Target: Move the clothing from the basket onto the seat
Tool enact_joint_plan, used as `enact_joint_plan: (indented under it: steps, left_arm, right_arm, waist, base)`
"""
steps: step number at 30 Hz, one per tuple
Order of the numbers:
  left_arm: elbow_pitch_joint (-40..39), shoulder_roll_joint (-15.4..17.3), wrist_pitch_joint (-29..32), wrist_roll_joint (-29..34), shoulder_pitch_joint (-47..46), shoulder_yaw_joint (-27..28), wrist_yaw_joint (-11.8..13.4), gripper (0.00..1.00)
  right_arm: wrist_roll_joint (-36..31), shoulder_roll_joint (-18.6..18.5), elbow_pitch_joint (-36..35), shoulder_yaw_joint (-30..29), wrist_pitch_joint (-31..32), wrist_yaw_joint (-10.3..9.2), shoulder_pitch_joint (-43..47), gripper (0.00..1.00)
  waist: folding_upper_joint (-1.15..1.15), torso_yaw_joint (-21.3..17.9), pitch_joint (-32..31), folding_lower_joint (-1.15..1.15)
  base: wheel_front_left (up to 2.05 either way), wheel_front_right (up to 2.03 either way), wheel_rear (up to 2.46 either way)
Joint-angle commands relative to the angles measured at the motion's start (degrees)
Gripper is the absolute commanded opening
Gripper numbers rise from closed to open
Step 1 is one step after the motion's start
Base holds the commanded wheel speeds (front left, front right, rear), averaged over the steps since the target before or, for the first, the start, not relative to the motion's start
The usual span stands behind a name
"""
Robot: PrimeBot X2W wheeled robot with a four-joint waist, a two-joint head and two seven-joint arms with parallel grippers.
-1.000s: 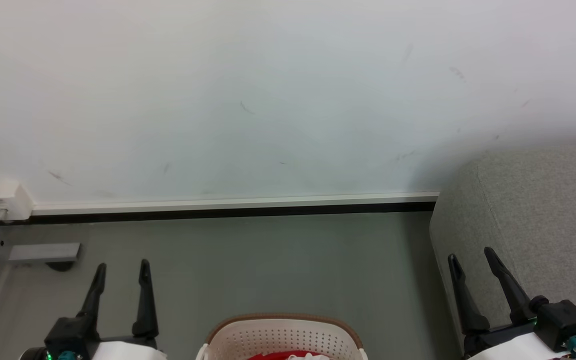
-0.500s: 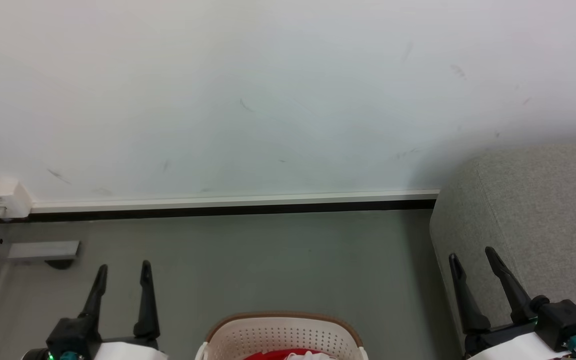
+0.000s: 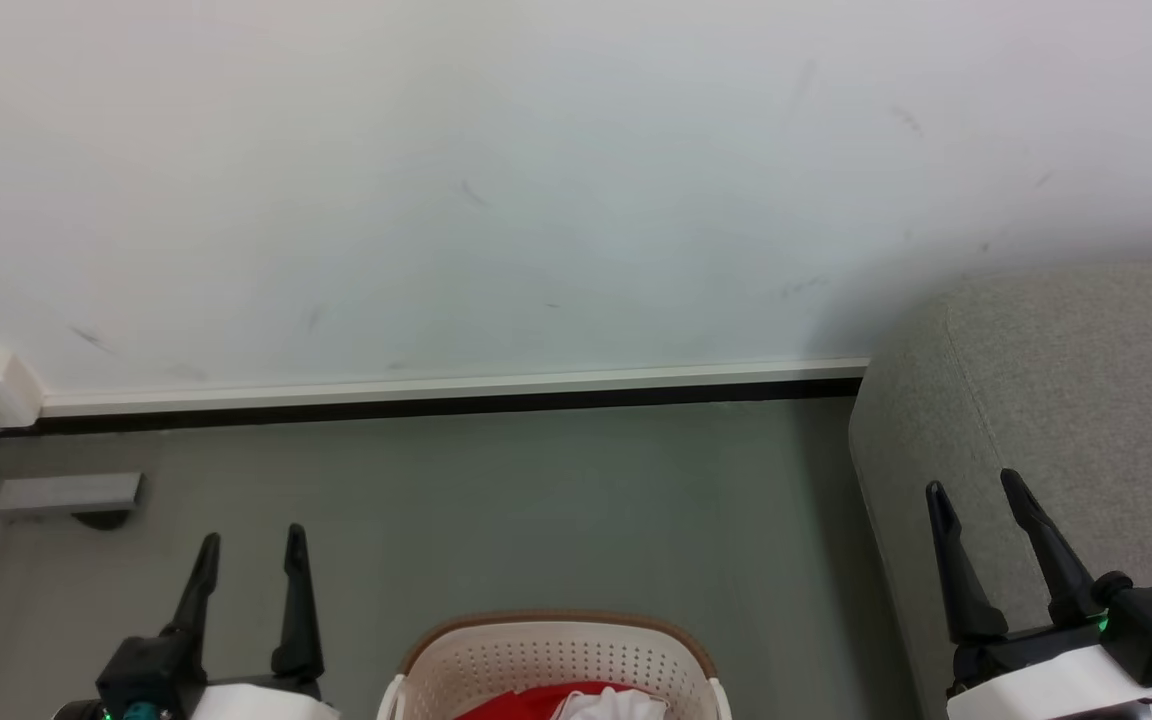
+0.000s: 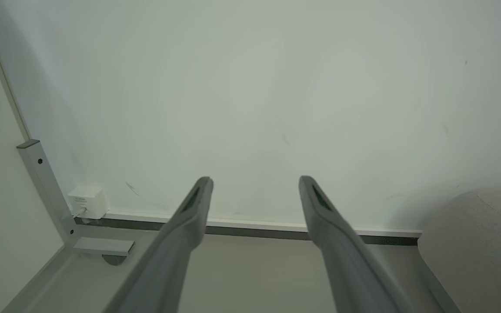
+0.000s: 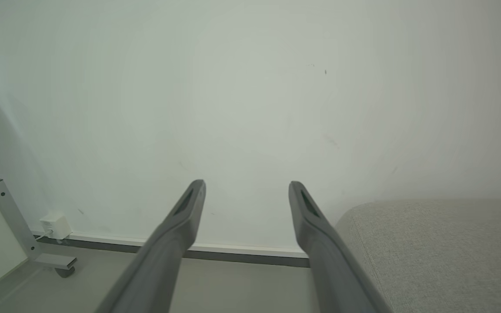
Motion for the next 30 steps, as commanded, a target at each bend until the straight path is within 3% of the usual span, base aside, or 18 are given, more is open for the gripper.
enact_joint_plan:
  steps: [1, 18, 24, 30]
  left_arm:
    - [0.2, 0.3, 0.0, -0.9, -0.3, 0.0, 0.3, 1.0]
    - [3.4, 0.3, 0.0, 0.7, -8.0, -1.6, -1.3, 1.0]
    - [9.6, 0.5, 0.0, 1.2, -11.7, -1.7, -3.1, 1.0]
    - [21.3, 0.5, 0.0, -1.0, -16.8, -2.1, -5.9, 1.0]
  right_arm:
    - [0.1, -0.7, -0.5, -0.3, -0.2, -0.14, -0.6, 1.0]
    - [0.2, -0.5, -5.7, -2.4, -0.2, -0.14, -7.5, 1.0]
    - [0.1, -0.1, -7.4, -2.4, -0.2, -0.14, -10.0, 1.0]
    - [-0.2, 0.7, -9.6, -2.9, -0.2, -0.14, -12.2, 1.0]
  waist:
    - [0.0, -0.4, 0.8, 0.0]
    - [0.0, -5.1, 14.6, 0.0]
    - [0.0, -6.8, 19.6, 0.0]
    - [0.0, -8.1, 23.7, 0.0]
  base:
    - [0.0, 0.0, 0.0]
    - [0.0, 0.0, 0.0]
    - [0.0, 0.0, 0.0]
    - [0.0, 0.0, 0.0]
